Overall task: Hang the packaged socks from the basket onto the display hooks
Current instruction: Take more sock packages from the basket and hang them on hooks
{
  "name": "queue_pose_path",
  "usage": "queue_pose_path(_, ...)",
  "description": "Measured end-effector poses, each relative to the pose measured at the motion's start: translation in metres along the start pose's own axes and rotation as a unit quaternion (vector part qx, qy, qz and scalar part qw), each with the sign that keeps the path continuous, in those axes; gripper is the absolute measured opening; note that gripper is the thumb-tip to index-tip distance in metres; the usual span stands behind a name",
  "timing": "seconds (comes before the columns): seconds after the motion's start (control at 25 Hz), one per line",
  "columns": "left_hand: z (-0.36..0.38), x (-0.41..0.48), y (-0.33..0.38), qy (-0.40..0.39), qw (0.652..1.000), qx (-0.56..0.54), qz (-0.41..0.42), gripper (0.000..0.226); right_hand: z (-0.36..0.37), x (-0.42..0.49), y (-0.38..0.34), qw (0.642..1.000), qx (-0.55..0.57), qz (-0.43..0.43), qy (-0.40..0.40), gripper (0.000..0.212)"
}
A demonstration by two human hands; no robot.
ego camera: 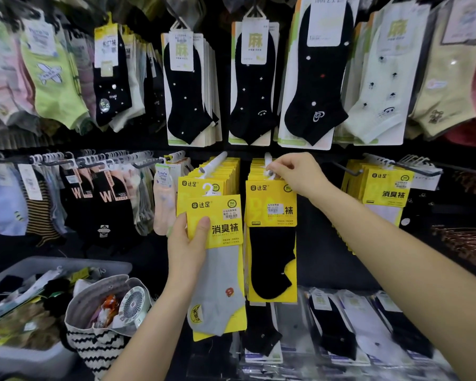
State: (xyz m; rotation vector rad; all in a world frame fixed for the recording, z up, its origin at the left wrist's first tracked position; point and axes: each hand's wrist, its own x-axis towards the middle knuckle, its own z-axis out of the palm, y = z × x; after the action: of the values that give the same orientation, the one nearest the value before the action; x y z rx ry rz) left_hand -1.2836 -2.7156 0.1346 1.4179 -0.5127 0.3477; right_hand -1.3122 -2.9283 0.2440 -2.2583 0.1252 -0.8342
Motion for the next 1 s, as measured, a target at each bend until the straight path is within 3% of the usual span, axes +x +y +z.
queue_pose_path(0.08, 0.001, -0.002, 0.003, 0.002, 1.000, -0.005, 0.010, 0.013, 0.006, -0.012, 0.012, 0.994, -0.083, -0.057, 0.031, 0.024)
queue_pose_path(0.2, 0.006, 0.000, 0.005, 0.005, 1.000, 0.005, 0.029, 0.017, 0.017, -0.027, 0.031, 0.977, -0.186, -0.091, 0.043, 0.052)
queue_pose_path(0.64, 0.037, -0.005, 0.001, -0.029, 0.998, -0.055, 0.008, 0.014, 0.028, -0.027, 0.045, 0.987, -0.120, -0.089, 0.053, 0.060)
queue_pose_path(0.72, 0.040, -0.007, 0.000, -0.037, 0.998, -0.047, 0.004, 0.013, 0.025, -0.038, 0.046, 0.991, -0.086, -0.093, 0.048, 0.058)
queue_pose_path(0.88, 0.053, -0.012, 0.003, -0.053, 0.998, -0.027, 0.008, 0.009, 0.014, -0.066, 0.051, 0.988, 0.017, -0.086, 0.124, 0.029)
queue_pose_path(1.0, 0.074, -0.018, 0.009, -0.070, 0.997, -0.038, 0.014, 0.012, 0.002, -0.085, 0.052, 0.992, 0.081, -0.035, 0.086, 0.019)
